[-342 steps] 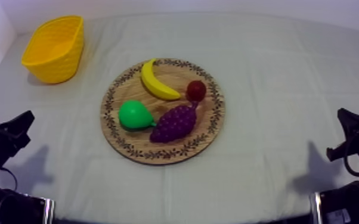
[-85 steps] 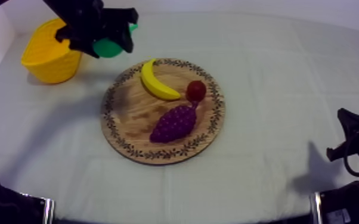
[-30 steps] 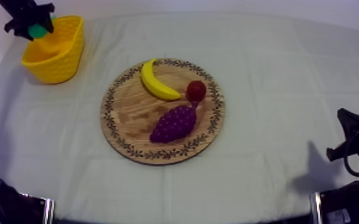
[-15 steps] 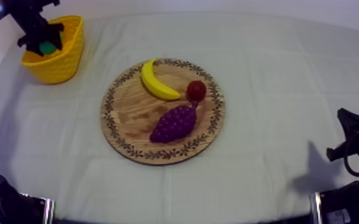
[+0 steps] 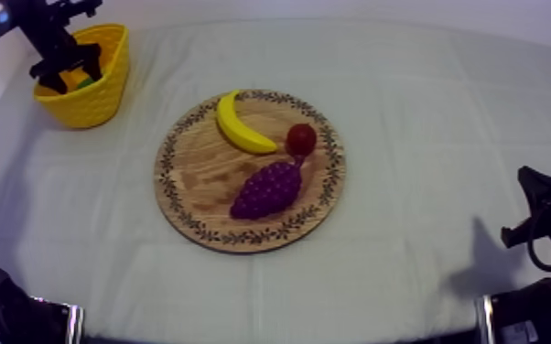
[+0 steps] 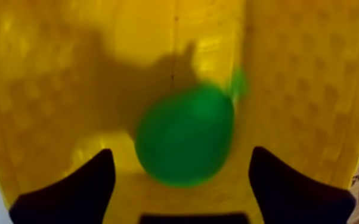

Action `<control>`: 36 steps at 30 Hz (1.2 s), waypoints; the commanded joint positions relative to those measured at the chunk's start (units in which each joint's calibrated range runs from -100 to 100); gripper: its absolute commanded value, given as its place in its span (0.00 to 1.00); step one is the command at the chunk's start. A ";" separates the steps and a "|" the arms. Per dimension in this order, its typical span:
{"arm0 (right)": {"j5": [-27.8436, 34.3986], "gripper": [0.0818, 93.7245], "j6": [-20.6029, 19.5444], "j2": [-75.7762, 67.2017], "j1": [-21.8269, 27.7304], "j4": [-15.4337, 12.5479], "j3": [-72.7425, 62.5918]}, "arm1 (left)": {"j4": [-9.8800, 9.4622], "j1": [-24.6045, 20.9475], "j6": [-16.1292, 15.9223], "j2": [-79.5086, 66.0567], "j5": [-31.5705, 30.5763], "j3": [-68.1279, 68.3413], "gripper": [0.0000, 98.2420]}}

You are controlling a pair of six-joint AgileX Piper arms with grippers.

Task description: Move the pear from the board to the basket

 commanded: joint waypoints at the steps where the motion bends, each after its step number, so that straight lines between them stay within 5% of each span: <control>1: 0.02 0.00 0.00 -0.03 -0.02 0.01 -0.02 | -0.39 0.08 0.31 -0.38 -0.02 0.56 0.94; 36: 0.02 0.00 -0.05 -0.03 -0.02 0.01 -0.02 | -1.54 0.73 -0.38 -20.15 4.86 4.92 0.98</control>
